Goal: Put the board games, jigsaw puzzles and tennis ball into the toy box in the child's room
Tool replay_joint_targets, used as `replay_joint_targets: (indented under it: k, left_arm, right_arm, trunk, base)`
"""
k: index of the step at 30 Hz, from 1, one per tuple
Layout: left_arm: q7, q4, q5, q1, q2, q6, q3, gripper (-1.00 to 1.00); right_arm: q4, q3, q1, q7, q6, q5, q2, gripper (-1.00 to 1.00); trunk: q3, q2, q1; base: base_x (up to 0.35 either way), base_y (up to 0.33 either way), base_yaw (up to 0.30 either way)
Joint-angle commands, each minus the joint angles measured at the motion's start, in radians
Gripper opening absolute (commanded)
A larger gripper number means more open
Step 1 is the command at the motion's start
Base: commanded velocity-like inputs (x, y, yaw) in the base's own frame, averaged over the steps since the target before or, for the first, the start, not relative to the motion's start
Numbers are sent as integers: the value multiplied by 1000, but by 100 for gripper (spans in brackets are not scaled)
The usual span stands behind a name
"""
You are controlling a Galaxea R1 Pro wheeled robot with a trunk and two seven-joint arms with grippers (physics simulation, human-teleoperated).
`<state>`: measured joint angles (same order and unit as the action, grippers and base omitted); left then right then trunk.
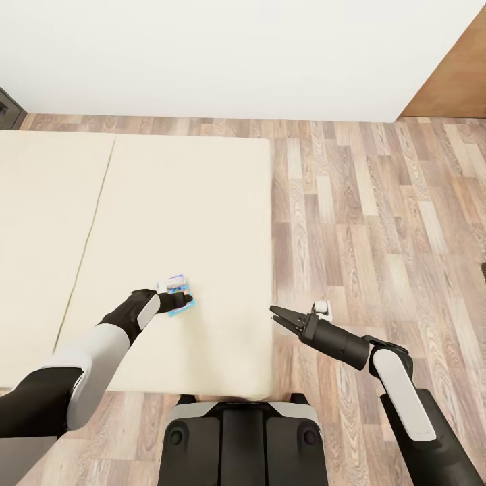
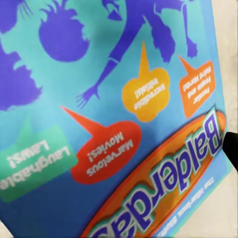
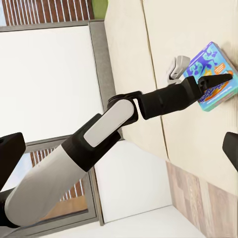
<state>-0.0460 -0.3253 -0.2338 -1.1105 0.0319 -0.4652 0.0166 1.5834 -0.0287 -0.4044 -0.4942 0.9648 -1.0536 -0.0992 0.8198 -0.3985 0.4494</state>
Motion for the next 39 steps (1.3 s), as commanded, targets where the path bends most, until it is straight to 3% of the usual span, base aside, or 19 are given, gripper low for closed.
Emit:
replay_joint_targets:
  k: [1, 39]
  left_arm:
    - [0, -1, -7, 0, 0, -6, 2, 100]
    - [0, -2, -7, 6, -3, -4, 0, 100]
  right_arm:
    - [0, 0, -1, -6, 2, 4, -1, 100]
    - [-1, 0, -1, -6, 3, 4, -1, 100]
  trunk:
    - [1, -1, 1]
    - [1, -1, 1]
  base:
    - [0, -226, 0]
    - [-4, -170, 0]
